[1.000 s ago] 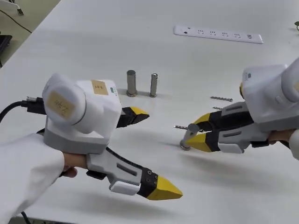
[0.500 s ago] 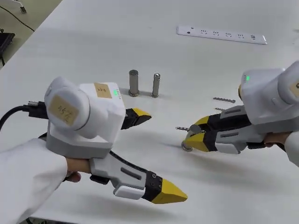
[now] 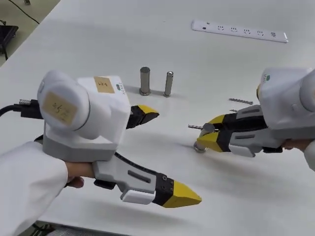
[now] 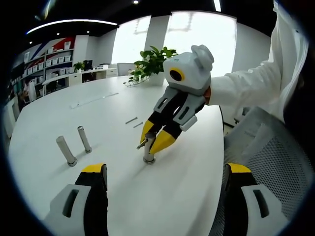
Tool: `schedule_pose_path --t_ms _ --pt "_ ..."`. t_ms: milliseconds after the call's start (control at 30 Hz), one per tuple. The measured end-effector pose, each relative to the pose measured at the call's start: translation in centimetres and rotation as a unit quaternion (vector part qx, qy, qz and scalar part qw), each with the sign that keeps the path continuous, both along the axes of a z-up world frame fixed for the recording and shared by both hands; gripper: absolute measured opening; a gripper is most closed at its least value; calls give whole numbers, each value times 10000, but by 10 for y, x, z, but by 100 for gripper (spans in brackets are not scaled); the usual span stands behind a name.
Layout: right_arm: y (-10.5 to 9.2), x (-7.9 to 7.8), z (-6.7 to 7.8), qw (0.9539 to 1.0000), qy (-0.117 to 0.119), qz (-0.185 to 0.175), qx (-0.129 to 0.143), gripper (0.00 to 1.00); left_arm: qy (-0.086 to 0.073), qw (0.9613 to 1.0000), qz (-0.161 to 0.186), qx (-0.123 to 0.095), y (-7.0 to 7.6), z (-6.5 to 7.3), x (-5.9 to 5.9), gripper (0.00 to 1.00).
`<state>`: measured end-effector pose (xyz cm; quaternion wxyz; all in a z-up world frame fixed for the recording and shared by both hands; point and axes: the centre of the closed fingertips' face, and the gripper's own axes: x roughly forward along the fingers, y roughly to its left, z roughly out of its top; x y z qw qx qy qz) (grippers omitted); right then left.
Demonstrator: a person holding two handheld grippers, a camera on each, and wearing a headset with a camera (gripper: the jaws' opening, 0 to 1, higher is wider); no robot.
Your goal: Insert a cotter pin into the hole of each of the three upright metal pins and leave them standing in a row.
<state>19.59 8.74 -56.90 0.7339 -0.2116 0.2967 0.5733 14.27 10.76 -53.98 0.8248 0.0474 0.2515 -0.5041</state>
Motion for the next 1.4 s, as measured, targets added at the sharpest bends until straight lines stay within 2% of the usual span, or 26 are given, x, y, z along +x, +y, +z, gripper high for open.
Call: schedule_pose_path --t_ms 200,267,467,567,633,733,900,1067,1400 --pt "13 16 13 9998 -120 -46 156 7 -1 10000 75 -11 3 0 1 99" --pt "15 24 13 9997 -134 -85 179 7 -60 9999 102 56 5 -1 3 99" --pt "23 36 10 9998 -172 -40 113 7 -31 9999 133 39 6 -2 3 99" --pt "26 37 6 9998 -161 24 63 7 -20 9999 154 24 7 -2 4 99" --pt "28 38 3 9996 -254 117 -38 7 21 9998 167 115 8 -6 3 99" --pt "31 40 1 9998 -185 86 -44 7 42 9997 160 204 11 -11 2 99" --pt "32 42 -2 9998 -191 64 -57 7 71 9996 220 173 13 -11 1 99" --pt "34 41 -3 10000 -39 -1 3 8 67 9995 279 120 14 -8 3 99" --pt "35 39 -6 10000 -69 31 -35 8 59 9992 388 89 21 -6 8 99"
